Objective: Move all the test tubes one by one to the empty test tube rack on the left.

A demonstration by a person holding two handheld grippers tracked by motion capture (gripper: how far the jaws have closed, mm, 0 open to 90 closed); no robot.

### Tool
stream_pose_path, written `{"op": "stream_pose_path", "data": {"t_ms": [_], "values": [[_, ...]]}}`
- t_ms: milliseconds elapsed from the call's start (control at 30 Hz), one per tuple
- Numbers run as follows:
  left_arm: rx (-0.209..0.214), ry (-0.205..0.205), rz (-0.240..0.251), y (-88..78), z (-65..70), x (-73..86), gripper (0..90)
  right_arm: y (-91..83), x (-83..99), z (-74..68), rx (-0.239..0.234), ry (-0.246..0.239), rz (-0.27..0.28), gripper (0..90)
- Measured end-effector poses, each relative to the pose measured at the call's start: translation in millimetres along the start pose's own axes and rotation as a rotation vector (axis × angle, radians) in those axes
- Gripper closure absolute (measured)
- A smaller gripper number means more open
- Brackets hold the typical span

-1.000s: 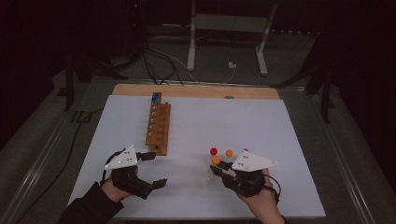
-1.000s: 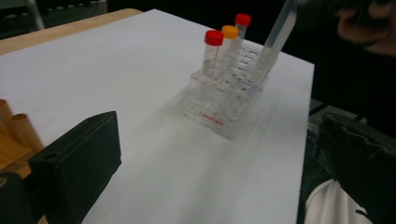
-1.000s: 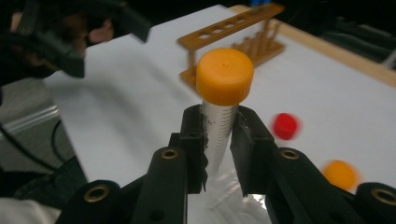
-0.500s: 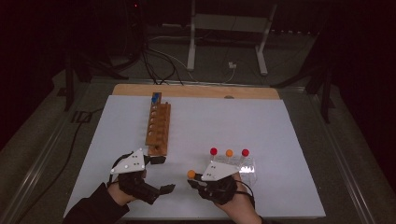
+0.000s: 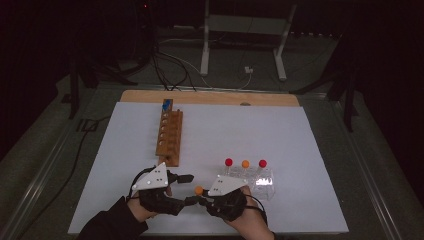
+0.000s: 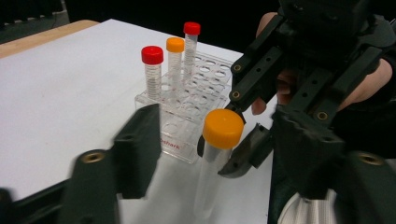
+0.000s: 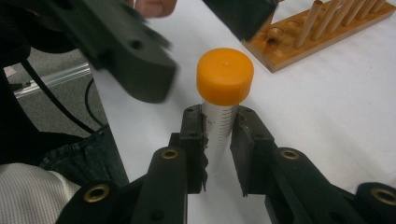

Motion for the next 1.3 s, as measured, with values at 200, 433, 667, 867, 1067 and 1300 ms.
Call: {"op": "stream_pose_path", "data": {"t_ms": [200,433,667,867,1067,1300], "values": [[-0.004,0.029,-0.025,5.9,0.6,2.9,54.6,0.0,-0.4,-1.5,-0.003,-0.005,0.001,75.2],[0.002,0.06,-0.025,6.8,3.1,2.4,70.4,-0.2,0.1,-0.5,-0.002,0.002,-0.002,75.2],[-0.001,0.065,-0.028,6.1,2.4,0.7,71.9,0.0,-0.1,0.2,-0.011,0.009,0.005,74.7],[-0.018,0.068,-0.008,-2.3,-5.1,-8.7,72.1,-7.6,-5.7,7.0,0.018,0.031,0.057,54.0],[-0.074,0.059,-0.008,-13.3,-22.8,-14.7,72.1,-17.5,-12.2,12.1,0.042,0.051,0.107,36.1],[-0.145,0.041,0.0,-28.2,-50.3,-25.3,72.1,-20.3,-14.4,14.9,0.043,0.088,0.139,15.8]]}}
Point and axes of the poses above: each handheld gripper's, and its own axes: y roughly forward along the jaws, x roughly out of its underside, z roughly to its right, the point moved 9 cm from there along y, roughly forward along the jaws, and after that the axes turned 1 degree about -y, right-handed, at the moved point
